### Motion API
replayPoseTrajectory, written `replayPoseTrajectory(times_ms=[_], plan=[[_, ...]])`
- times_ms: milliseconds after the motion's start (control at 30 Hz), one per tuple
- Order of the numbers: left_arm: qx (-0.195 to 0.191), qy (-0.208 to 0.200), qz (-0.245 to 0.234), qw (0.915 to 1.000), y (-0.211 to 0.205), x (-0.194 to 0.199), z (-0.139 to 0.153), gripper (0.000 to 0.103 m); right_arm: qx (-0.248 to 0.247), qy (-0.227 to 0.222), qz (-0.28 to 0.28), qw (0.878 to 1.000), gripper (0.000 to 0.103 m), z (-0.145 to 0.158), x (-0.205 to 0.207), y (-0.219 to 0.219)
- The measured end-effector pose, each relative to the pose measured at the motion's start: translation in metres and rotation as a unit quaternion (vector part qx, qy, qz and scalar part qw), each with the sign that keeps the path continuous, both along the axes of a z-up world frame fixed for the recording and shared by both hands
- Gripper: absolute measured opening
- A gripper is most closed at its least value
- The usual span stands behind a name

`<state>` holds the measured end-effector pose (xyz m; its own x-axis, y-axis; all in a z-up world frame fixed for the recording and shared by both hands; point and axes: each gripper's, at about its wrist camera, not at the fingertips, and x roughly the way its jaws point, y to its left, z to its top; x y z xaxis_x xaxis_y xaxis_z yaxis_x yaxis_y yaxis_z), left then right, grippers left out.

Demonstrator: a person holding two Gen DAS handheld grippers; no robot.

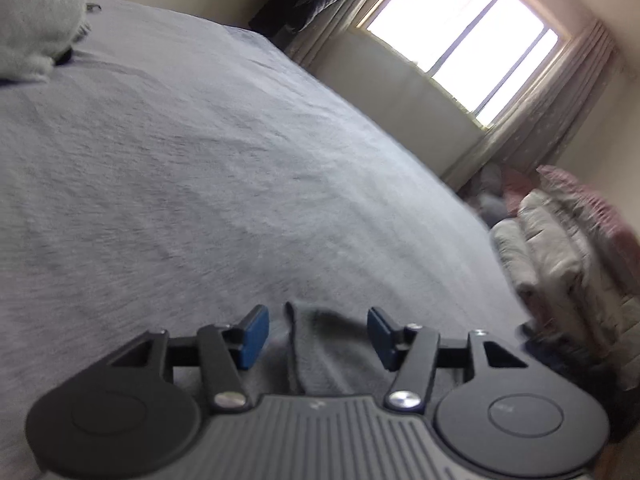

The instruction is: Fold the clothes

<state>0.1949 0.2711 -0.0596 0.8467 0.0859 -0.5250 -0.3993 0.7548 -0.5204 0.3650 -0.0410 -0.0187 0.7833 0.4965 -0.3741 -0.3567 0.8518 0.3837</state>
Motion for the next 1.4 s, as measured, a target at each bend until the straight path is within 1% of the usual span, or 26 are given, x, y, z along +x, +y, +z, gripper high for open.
replayPoseTrajectory(times_ms=[67,133,233,267,367,500,600,667,733,767,800,833,867,900,967,1000,1033,1100,1133,1167,1267,1300,1333,1400], plan=[[0.014,0.028,0.001,0.9995,-0.004,-0.014,0.003,0.061,0.009,0.012,0.022,1.0,0.04,0.01,-0.019,-0.001],[0.011,0.045,0.003,0.9989,-0.005,-0.029,0.006,0.061,-0.009,0.02,0.04,0.999,0.04,0.018,-0.04,-0.001],[-0.032,0.059,0.015,0.9977,0.0,-0.047,0.008,0.061,-0.034,0.03,0.048,0.998,0.04,0.031,-0.07,-0.009],[-0.049,0.059,0.017,0.9969,0.002,-0.054,0.008,0.061,-0.034,0.035,0.049,0.998,0.04,0.033,-0.077,-0.015],[-0.094,0.057,0.014,0.9938,0.006,-0.072,0.003,0.061,-0.016,0.048,0.033,0.998,0.04,0.042,-0.104,-0.04],[-0.12,0.058,-0.014,0.991,0.004,-0.083,-0.001,0.057,0.009,0.07,0.005,0.997,0.04,0.05,-0.138,-0.075],[-0.16,0.057,-0.039,0.9848,0.006,-0.085,-0.005,0.057,0.002,0.069,-0.009,0.998,0.04,0.055,-0.165,-0.101],[-0.192,0.052,-0.055,0.9785,0.008,-0.081,-0.01,0.057,-0.008,0.068,-0.018,0.997,0.04,0.057,-0.181,-0.116],[-0.207,0.047,-0.059,0.9755,0.006,-0.079,-0.017,0.056,-0.018,0.069,-0.027,0.997,0.04,0.057,-0.198,-0.134],[-0.212,0.043,-0.059,0.9744,0.005,-0.078,-0.021,0.052,-0.021,0.07,-0.031,0.997,0.04,0.056,-0.205,-0.142],[-0.218,0.04,-0.06,0.9733,0.003,-0.077,-0.024,0.043,-0.023,0.071,-0.037,0.996,0.04,0.056,-0.214,-0.152],[-0.213,0.041,-0.057,0.9745,0.001,-0.076,-0.027,0.037,-0.023,0.073,-0.043,0.996,0.04,0.055,-0.22,-0.16],[-0.202,0.044,-0.054,0.977,-0.001,-0.076,-0.029,0.015,-0.022,0.076,-0.05,0.996,0.04,0.054,-0.227,-0.169],[-0.19,0.052,-0.051,0.9791,-0.003,-0.076,-0.031,0.004,-0.02,0.078,-0.055,0.995,0.04,0.054,-0.233,-0.177],[-0.186,0.054,-0.04,0.9803,-0.003,-0.08,-0.033,0.004,-0.016,0.082,-0.066,0.994,0.04,0.052,-0.245,-0.192],[-0.178,0.059,-0.032,0.9817,-0.002,-0.083,-0.031,0.004,-0.013,0.082,-0.072,0.994,0.04,0.051,-0.25,-0.199],[-0.161,0.064,-0.028,0.9844,-0.004,-0.085,-0.027,0.004,-0.009,0.082,-0.077,0.994,0.04,0.051,-0.254,-0.205],[-0.125,0.07,-0.032,0.9892,-0.009,-0.087,-0.023,0.004,0.005,0.085,-0.087,0.993,0.04,0.047,-0.259,-0.215],[-0.114,0.07,-0.034,0.9904,-0.011,-0.088,-0.022,0.005,0.012,0.09,-0.089,0.992,0.04,0.047,-0.26,-0.218],[-0.106,0.068,-0.034,0.9914,-0.012,-0.09,-0.022,0.007,0.016,0.095,-0.088,0.991,0.04,0.046,-0.26,-0.22],[-0.108,0.063,-0.025,0.9919,-0.014,-0.101,-0.019,0.009,0.017,0.1,-0.082,0.992,0.04,0.044,-0.261,-0.222],[-0.105,0.067,-0.022,0.9921,-0.017,-0.107,-0.016,0.016,0.012,0.1,-0.083,0.992,0.04,0.043,-0.262,-0.223],[-0.094,0.069,-0.023,0.9929,-0.02,-0.112,-0.012,0.022,0.006,0.1,-0.084,0.991,0.04,0.042,-0.263,-0.224],[-0.055,0.057,-0.029,0.9964,-0.03,-0.127,-0.004,0.045,-0.002,0.102,-0.084,0.991,0.04,0.04,-0.265,-0.228]])
